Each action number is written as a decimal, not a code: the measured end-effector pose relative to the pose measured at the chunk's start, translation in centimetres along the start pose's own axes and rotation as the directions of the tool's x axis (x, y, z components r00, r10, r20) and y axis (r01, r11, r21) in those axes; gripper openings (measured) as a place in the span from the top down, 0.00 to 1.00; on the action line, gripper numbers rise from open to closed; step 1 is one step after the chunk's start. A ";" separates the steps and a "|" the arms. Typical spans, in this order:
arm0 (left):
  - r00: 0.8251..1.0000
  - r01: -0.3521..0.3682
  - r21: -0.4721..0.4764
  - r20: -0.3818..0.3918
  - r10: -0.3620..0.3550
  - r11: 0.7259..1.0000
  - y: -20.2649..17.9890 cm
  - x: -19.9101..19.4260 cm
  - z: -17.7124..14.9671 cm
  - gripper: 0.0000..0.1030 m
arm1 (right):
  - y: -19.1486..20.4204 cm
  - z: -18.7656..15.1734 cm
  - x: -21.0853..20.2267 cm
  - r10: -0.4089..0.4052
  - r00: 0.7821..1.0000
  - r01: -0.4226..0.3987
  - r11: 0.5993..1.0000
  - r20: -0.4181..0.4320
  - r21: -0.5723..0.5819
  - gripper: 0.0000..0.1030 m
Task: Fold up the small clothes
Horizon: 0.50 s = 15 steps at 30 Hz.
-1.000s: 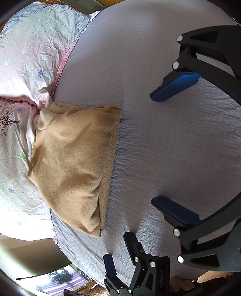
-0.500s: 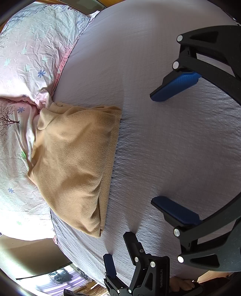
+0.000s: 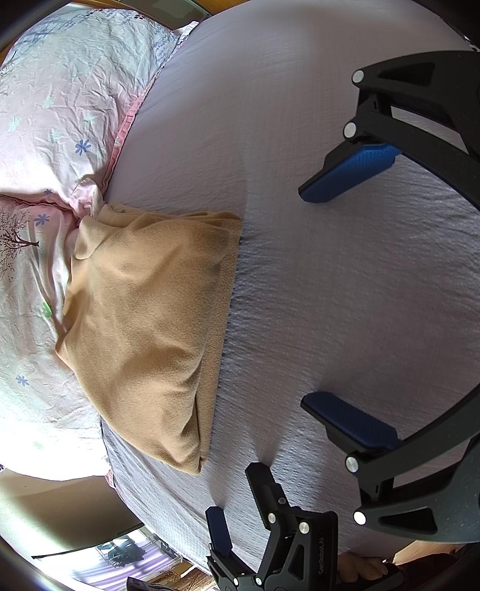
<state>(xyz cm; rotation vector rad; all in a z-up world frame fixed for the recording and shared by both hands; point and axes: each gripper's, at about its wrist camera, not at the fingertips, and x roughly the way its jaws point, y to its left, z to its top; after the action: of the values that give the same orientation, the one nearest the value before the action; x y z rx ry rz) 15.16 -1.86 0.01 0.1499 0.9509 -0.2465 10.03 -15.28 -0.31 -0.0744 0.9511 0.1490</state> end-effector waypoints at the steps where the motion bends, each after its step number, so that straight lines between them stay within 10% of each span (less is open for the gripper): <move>1: 1.000 0.001 0.001 0.000 -0.001 1.000 0.0 0.0 0.0 0.01 | 0.0 0.0 0.0 0.000 1.000 0.000 1.000 0.000 0.000 0.02; 15: 1.000 -0.001 0.000 0.005 0.001 1.000 0.0 -0.1 0.1 0.01 | 0.0 0.0 0.0 0.001 1.000 -0.001 1.000 0.000 0.000 0.02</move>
<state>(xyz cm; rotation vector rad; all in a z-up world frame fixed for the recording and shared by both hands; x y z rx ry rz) 15.11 -1.90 0.16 0.1496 0.9458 -0.2462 10.05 -15.26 -0.34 -0.0743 0.9510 0.1498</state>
